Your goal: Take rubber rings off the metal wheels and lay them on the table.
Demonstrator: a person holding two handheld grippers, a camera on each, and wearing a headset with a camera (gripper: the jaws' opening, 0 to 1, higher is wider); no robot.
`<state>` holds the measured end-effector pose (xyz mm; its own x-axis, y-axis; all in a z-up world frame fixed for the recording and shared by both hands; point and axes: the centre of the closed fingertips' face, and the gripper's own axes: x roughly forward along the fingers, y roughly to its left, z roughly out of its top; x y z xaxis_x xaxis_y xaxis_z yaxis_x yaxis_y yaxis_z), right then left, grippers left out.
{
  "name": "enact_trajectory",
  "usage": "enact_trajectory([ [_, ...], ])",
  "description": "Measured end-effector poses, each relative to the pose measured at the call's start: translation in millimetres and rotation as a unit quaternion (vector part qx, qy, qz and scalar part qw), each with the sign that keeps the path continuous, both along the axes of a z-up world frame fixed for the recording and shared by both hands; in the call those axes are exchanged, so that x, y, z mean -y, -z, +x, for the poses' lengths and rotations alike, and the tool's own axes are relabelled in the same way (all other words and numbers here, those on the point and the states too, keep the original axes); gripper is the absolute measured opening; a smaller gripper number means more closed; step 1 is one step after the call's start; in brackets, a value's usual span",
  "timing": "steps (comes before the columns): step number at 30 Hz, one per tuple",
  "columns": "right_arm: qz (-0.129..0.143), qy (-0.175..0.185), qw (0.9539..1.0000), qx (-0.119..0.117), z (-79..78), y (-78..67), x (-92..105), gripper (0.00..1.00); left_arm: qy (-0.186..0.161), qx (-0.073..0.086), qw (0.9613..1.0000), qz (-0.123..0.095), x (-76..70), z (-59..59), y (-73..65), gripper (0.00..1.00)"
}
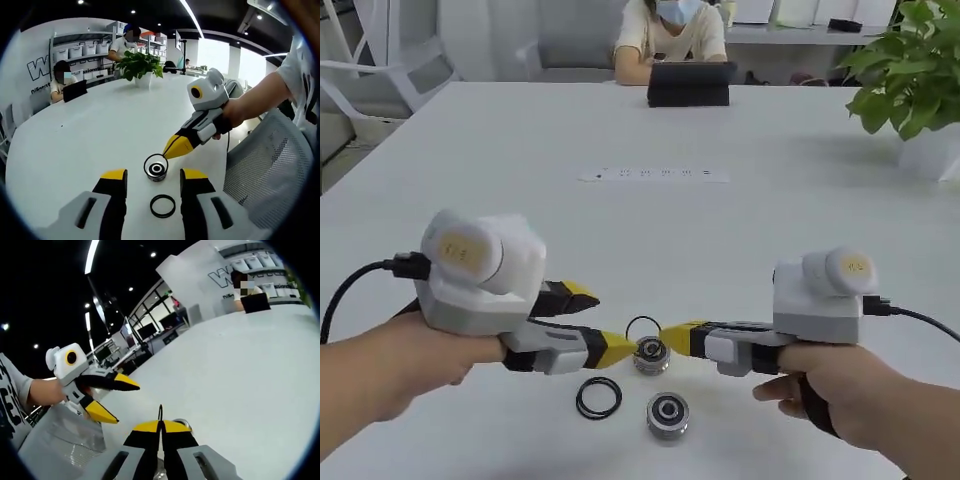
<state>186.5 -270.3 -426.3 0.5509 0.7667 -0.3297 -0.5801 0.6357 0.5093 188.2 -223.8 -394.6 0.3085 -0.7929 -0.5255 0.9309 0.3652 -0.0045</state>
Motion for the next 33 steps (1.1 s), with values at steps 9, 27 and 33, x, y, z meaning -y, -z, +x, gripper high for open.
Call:
enact_trajectory([
  [9,0.006,-0.007,1.0,0.003,-0.8,-7.3,-5.1,0.0,-0.009,-0.006,0.9999,-0.007,-15.9,-7.3,-5.6,0.44],
  [27,0.018,-0.025,0.9995,0.008,-6.5,-17.9,-17.8,0.0,-0.012,-0.005,0.9998,-0.018,-35.7,-25.4,-23.0,0.56],
  [33,0.02,-0.033,0.9992,0.006,-7.4,-18.5,-22.9,0.0,-0.017,-0.003,0.9997,-0.015,-44.2,-27.0,-23.9,0.61],
])
